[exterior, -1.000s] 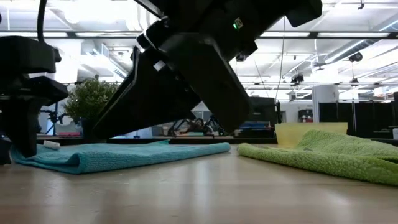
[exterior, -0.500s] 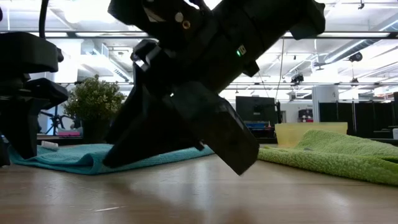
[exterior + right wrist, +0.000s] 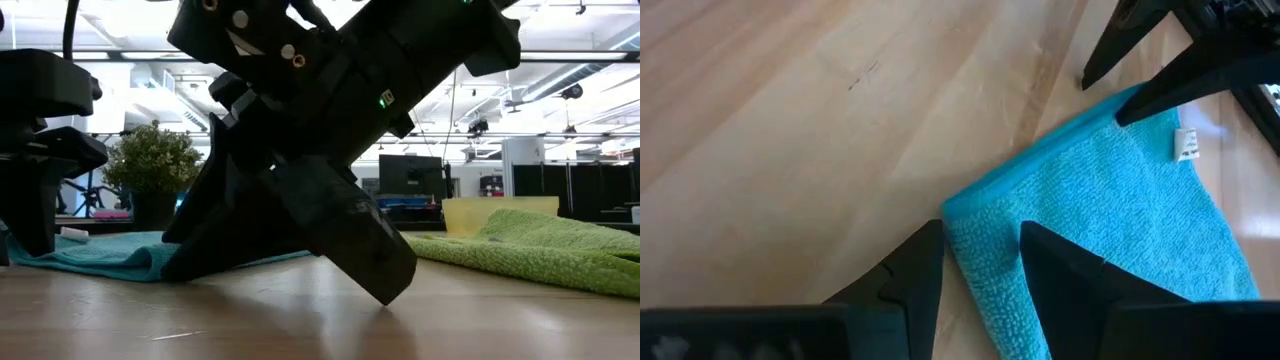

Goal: Roll microfiber towels into tight, uniform cylinder then place into a basket
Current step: Fold the blue microfiber towel

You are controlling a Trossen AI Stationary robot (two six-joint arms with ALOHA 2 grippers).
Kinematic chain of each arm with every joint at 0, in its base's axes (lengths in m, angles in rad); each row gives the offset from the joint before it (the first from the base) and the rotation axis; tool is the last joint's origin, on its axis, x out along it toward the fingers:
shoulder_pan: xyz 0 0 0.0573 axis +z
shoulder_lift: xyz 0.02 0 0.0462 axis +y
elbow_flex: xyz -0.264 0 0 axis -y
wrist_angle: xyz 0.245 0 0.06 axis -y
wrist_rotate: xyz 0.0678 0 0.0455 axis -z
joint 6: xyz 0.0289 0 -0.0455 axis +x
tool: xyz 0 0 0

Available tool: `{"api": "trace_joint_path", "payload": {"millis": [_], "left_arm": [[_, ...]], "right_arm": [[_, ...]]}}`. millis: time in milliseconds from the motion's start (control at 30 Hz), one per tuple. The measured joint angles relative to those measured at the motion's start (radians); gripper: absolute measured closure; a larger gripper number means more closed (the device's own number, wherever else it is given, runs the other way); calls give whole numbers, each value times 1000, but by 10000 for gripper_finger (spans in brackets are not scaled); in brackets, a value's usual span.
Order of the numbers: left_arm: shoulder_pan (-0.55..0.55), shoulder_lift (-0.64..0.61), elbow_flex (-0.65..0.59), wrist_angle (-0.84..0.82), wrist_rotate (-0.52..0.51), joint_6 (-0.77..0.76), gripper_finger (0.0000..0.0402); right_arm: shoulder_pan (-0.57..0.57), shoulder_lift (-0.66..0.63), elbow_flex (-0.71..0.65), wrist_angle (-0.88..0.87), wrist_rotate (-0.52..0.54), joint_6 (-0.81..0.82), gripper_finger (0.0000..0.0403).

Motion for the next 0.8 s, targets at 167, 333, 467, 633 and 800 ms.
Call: {"api": "trace_joint_path", "payload": {"millis": [167,333,467,633,800], "left_arm": [[0,0,0,0,1,0,270],[0,0,0,0,4,0,270],[0,0,-1,0,4,0,270],[0,0,-1,5,27,-1,270],[-8,-7,3,4,68,3,270]], "right_arm": [[-1,2,0,11,-21,14,275],[-8,2,0,3,-72,97,310],[-9,3,0,0,-86,115,358],[-9,3,-1,4,-89,126,392],[-5,2,-2,7,-86,168,394]]}}
